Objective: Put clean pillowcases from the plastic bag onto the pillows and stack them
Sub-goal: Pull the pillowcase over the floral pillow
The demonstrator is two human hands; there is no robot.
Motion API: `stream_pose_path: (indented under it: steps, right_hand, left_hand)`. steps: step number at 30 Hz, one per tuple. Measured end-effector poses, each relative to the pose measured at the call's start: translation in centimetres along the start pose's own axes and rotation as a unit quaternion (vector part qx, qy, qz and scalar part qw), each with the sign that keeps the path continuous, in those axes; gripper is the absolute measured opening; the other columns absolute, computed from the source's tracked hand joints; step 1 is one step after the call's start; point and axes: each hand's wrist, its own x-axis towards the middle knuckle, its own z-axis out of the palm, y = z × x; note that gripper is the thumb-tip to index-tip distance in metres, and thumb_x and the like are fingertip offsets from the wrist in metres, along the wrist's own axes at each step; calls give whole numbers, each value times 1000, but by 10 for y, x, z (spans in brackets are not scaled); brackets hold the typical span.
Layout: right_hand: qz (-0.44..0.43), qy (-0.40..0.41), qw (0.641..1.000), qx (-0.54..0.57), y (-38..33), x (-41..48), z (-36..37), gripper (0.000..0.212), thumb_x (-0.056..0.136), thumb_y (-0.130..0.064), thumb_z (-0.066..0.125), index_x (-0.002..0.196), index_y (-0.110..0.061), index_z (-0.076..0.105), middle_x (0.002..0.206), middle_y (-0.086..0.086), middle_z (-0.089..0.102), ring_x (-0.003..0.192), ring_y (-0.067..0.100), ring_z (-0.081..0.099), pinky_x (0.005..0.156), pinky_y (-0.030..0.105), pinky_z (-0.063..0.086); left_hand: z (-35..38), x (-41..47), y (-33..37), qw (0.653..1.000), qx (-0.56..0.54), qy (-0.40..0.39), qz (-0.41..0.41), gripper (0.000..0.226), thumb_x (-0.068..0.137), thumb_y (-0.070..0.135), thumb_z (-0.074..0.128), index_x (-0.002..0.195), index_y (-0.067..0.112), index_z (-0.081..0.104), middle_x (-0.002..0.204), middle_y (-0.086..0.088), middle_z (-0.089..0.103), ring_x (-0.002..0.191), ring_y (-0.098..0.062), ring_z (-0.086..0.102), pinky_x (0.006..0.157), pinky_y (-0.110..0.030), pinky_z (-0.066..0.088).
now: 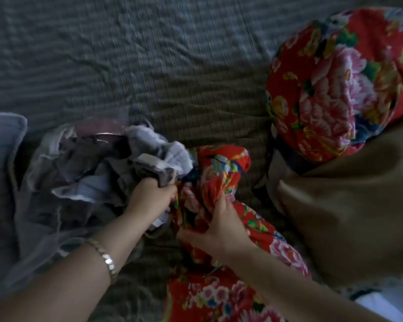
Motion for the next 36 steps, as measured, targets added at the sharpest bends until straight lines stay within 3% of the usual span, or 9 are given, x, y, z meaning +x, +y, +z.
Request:
stream_pose_path:
  steps: [4,8,10,13,16,18,25,28,36]
  right_hand:
    - [120,4,989,-90,-16,25,29,147,50,-77,68,145,3,-11,147,12,20,137,27,22,115,36,19]
    - [190,85,970,-129,-6,72,38,128,67,-61,69,143,7,-8,139,18,33,126,30,38,106,37,30]
    - [178,92,973,-111,3,86,27,109,76,-42,69,146,0,-3,135,17,40,120,29,46,95,35,40]
    - [166,92,979,-68,13,84,4,86,77,-26,65,145,-9,14,118,13,57,104,31,58,74,32,44]
    - [170,114,979,18,21,59,-19,74,73,-18,63,139,-18,30,106,11,64,99,32,60,71,31,43]
    - [159,116,979,52,23,31,-34,80,72,-14,63,143,-23,29,106,8,64,99,30,60,70,28,43]
    - [120,170,968,140,21,-83,-89,76,70,4,65,134,-31,43,91,-14,57,90,18,59,74,32,50]
    - [116,195,958,173,18,-106,-106,75,71,7,64,132,-33,44,83,-24,51,70,1,51,58,26,44]
    - [107,224,952,180,19,-116,-109,73,72,2,65,130,-37,44,87,-23,54,77,9,57,70,39,54]
  left_hand:
    - [12,4,16,992,105,-25,65,28,83,28,57,65,8,52,68,-10,60,79,-33,59,63,-28,37]
    - [12,7,13,979,141,-84,118,30,83,34,66,62,14,57,58,2,52,74,-22,58,61,-24,35]
    - [-5,15,7,976,133,-96,141,22,78,37,72,77,16,68,72,8,58,82,-12,58,70,-22,39]
    - [-48,27,-1,977,145,9,153,22,87,33,62,95,13,67,96,-6,67,97,-21,61,80,-30,44]
    - [-98,25,10,930,236,216,180,21,94,12,43,87,-3,57,98,-34,59,92,-47,57,76,-47,43]
    - [-123,12,26,902,261,278,203,17,90,-1,40,93,-10,54,103,-39,51,92,-53,52,74,-52,39]
    - [-162,-21,77,885,198,365,210,41,94,0,37,135,-1,39,134,-28,43,118,-46,43,99,-49,34]
    - [-174,-22,84,876,202,399,180,33,94,-2,37,125,-7,46,130,-30,45,114,-48,46,96,-55,37]
    - [-168,-29,79,840,277,400,240,29,85,-9,44,112,-8,52,117,-32,49,104,-49,49,85,-53,41]
